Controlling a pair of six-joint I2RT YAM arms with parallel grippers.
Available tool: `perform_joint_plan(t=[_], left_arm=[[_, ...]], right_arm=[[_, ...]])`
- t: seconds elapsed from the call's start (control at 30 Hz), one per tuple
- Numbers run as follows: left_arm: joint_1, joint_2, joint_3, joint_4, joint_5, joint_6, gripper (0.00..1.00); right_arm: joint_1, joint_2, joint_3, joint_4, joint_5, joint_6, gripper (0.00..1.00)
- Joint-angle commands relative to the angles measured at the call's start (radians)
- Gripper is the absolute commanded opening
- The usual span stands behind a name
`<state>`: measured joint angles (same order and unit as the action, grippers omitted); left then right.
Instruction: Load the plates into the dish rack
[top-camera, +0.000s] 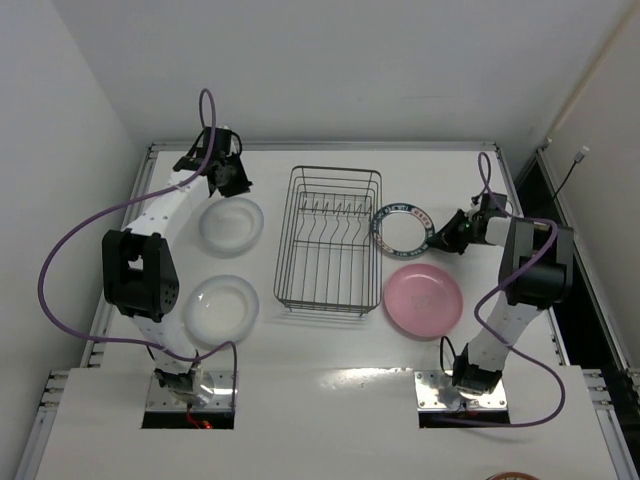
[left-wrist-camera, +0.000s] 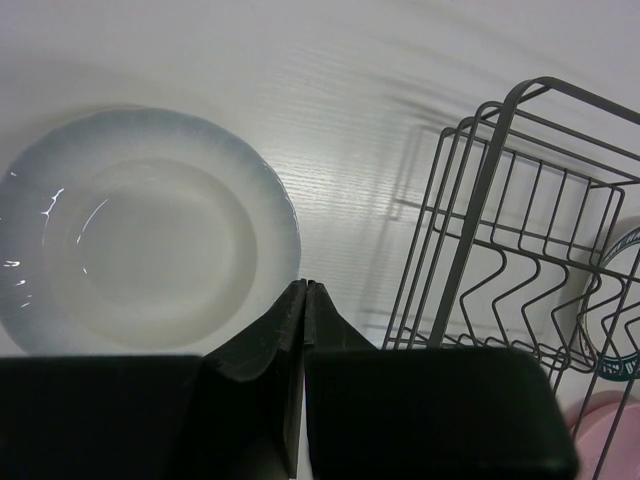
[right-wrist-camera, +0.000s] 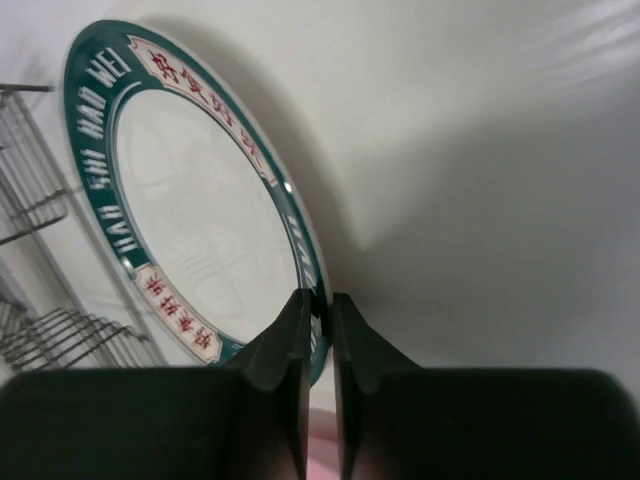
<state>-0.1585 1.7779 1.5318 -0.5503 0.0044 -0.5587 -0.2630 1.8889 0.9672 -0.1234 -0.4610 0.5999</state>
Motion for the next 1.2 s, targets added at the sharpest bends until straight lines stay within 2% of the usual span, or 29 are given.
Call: perform_joint_plan(t=[0.0,0.2,0.43,0.57,0.73,0.83,0.97,1.17], left_arm=[[-0.007,-0.005,-0.001,0.024,0.014,-0.004,0.0],[-0.007,-0.005,-0.001,0.024,0.014,-0.004,0.0],[-0.007,-0.005,-0.001,0.024,0.014,-0.004,0.0],[-0.007,-0.005,-0.001,0.024,0.014,-0.004,0.0],[-0.007,-0.005,-0.001,0.024,0.014,-0.004,0.0],[-0.007,-0.005,-0.001,0.024,0.014,-0.004,0.0],[-0.007,-0.005,-0.001,0.024,0.014,-0.004,0.0],[-0.007,-0.005,-0.001,0.024,0.014,-0.004,0.0]], right_arm=[[-0.018,0.045,-0.038,0.08,-0.083,0.035,0.0],[-0.027,-0.033,-0.082,0.113,-0.065,0.054,0.0],[-0.006,-0.38,-0.116,0.042,0.083,0.043,0.0],[0.028,-0.522,-0.094,-0.013,0.142,0.043,0.0],[0.06,-0.614,-0.052,-0.076,0.208,0.025,0.0],[0.099,-0.675,-0.016,-0.132,0.315,0.015,0.0],[0.238,-0.74,0.069,-0.203,0.475,0.015,0.0],[0.435,-0.714,0.192,-0.286,0.68,0.006,0.0]])
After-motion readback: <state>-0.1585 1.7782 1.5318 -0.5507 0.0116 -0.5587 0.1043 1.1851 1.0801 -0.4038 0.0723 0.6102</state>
